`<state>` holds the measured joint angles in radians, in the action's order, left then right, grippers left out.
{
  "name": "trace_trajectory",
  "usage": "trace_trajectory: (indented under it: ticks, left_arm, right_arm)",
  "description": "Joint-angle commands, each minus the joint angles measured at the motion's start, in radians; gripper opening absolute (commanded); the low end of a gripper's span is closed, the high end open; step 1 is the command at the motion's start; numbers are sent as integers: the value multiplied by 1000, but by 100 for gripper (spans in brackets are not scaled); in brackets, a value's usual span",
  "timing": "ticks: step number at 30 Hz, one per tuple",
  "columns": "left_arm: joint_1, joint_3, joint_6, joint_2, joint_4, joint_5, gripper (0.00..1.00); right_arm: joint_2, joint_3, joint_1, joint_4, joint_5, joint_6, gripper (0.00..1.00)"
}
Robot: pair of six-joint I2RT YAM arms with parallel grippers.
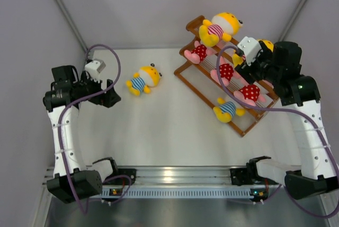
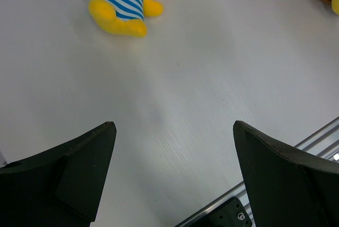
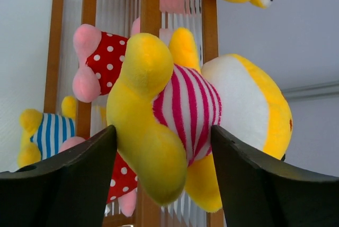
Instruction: Place and organize the stuffed toys onto the shelf
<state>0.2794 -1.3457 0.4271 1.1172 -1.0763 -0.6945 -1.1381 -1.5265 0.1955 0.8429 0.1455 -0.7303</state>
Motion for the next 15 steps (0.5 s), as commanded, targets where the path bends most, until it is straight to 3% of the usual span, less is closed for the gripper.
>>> trace_trajectory:
  ticks: [1,6,10,12,13,14,15]
  left_arm:
    - [1,23,30,3,9,-5,98]
    - [3,52,44,-2,9,7,98]
    - [1,103,59,29,12,10,98]
    - [3,134,47,77,12,39,95]
    - [3,143,45,93,10,56,94]
    - [3,151,44,107,10,70,93]
    - [1,154,39,122,12,85,93]
  right_arm:
    - [40,-78,-16,-7,48,38,71]
    - [52,-150,-2,-22,60,113,78]
    - [-38,-305,64,31,-47,201,83]
    - [-112,-404,276,41,-229,207,83]
    - [-139,-425,277,38,-274,203,83]
    - [-170,-443,409,35,-302,204,83]
    - [-201,-455,467,6,-314,224,83]
